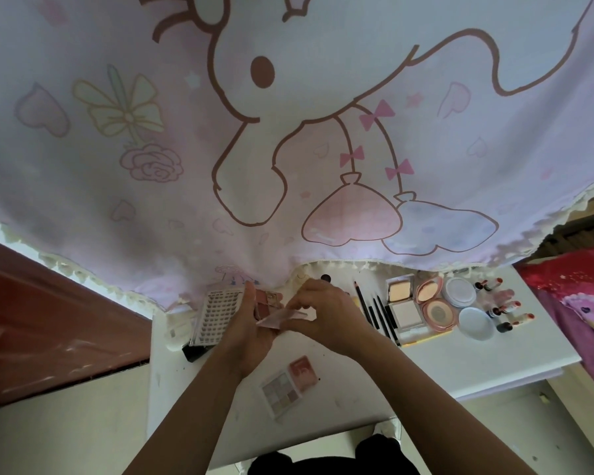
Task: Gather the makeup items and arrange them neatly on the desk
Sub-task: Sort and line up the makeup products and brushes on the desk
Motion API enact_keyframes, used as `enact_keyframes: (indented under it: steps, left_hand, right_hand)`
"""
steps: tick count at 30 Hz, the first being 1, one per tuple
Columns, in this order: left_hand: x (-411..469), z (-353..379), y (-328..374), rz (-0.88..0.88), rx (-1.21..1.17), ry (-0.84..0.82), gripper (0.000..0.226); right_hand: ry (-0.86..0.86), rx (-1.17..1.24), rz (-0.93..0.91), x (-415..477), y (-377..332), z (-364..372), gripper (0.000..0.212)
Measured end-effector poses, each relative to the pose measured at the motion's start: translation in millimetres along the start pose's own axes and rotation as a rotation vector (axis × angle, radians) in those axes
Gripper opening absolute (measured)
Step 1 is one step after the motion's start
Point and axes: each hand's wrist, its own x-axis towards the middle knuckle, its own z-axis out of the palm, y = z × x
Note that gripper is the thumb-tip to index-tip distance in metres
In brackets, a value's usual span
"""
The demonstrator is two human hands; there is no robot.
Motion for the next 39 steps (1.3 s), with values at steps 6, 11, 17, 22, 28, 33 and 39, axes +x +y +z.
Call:
enact_keyframes:
  steps: [6,11,17,22,28,33,39]
  left_hand:
    - [4.8,-6.3,-7.6,-0.006,-0.011,0.028,0.039]
    - [7.5,-5.1,-22.8,-0.041,0.09,0.063,0.026]
    - [18.4,4.6,-69.8,-0.147,0.303,0.129,0.022]
    - [23.2,18.4,-108.6,-0.307,0.083,0.182,0.037]
    - [36.7,26.4,-150.2,-0.329,-0.081,0.358,0.045]
    - [45.4,34.1,-178.1,-0.298,-0.12,0.439,0.025]
    - [47.5,30.7,-195.1,-0.281,0.371,0.445,0.019]
  right_hand:
    - [0.121,0.028,0.052,-12.8,25.5,0.6,0.013]
    - [0.221,0.085,0.254,-36.8,52.6,14.0,0.013]
    - [0.127,0.214,0.523,-64.3,88.6,23.2,0.029]
    - [0.25,1.018,0.954,-79.4,104.8,25.3,0.047]
    - [0.338,1.166,1.155,-92.1,118.3,45.6,0.051]
    - [0.202,1.131,1.2,-98.6,123.8,59.8,0.05]
    - [0.145,1.097,1.171,-102.2,132.3,73.3,0.051]
